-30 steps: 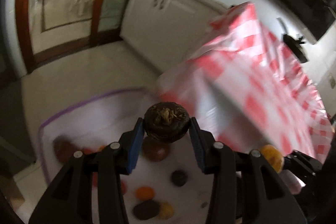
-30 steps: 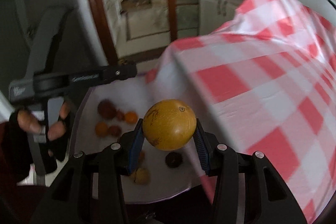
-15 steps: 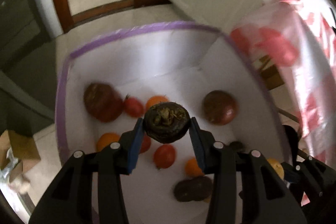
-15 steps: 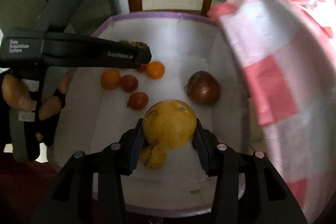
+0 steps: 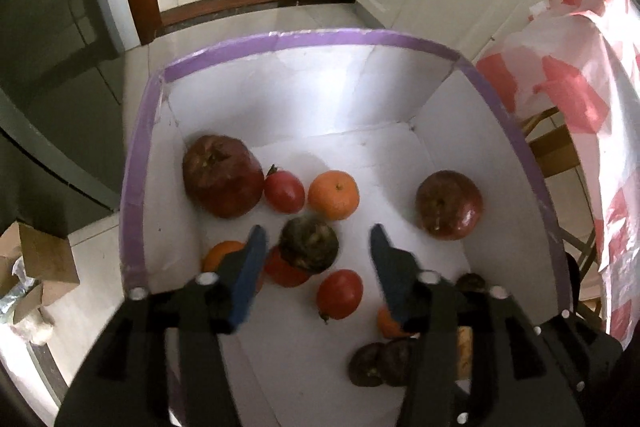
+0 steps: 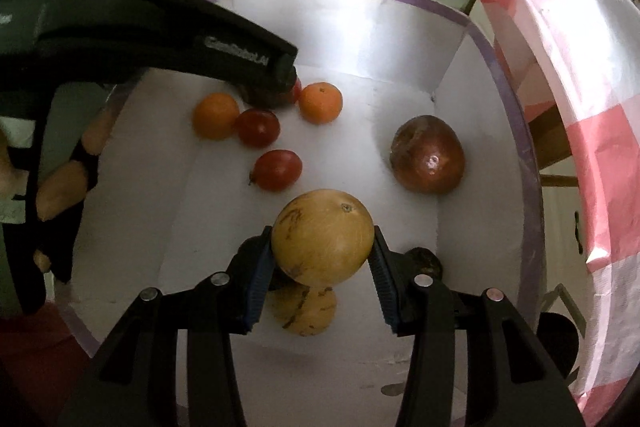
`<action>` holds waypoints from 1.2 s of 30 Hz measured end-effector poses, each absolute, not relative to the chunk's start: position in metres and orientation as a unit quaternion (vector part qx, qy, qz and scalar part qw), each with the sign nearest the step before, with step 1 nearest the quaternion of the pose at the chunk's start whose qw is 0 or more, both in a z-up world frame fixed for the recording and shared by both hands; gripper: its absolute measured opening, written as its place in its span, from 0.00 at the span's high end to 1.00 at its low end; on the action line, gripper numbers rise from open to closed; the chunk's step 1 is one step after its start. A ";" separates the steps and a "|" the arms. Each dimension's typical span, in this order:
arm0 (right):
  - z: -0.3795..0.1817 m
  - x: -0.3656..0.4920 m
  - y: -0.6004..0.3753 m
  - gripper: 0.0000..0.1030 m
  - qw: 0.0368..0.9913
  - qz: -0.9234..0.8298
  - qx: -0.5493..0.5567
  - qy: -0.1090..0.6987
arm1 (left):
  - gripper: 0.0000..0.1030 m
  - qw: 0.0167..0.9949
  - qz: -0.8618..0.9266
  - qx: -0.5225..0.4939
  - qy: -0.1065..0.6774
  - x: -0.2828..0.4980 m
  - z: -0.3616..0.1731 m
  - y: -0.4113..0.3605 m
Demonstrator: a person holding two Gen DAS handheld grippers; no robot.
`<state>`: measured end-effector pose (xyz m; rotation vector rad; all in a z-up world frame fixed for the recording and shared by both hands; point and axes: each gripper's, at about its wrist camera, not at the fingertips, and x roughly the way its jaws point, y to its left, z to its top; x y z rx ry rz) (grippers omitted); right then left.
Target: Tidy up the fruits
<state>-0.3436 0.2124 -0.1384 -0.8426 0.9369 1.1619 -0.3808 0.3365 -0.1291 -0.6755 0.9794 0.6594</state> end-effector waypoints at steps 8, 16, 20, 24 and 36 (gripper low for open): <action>-0.123 -0.341 0.205 0.31 0.674 0.509 -0.360 0.396 | 0.05 0.810 0.299 -0.263 0.430 -0.374 -0.114 0.321; -0.108 -0.328 0.196 0.19 0.694 0.498 -0.338 0.395 | 0.02 0.836 0.288 -0.259 0.389 -0.373 -0.103 0.322; -0.100 -0.323 0.192 0.16 0.701 0.493 -0.327 0.398 | 0.01 0.861 0.274 -0.210 0.373 -0.366 -0.085 0.315; -0.098 -0.319 0.192 0.16 0.704 0.481 -0.324 0.409 | 0.01 0.875 0.280 -0.156 0.362 -0.363 -0.070 0.307; -0.074 -0.308 0.193 0.16 0.736 0.410 -0.335 0.422 | 0.01 0.812 0.396 -0.118 0.413 -0.374 -0.052 0.316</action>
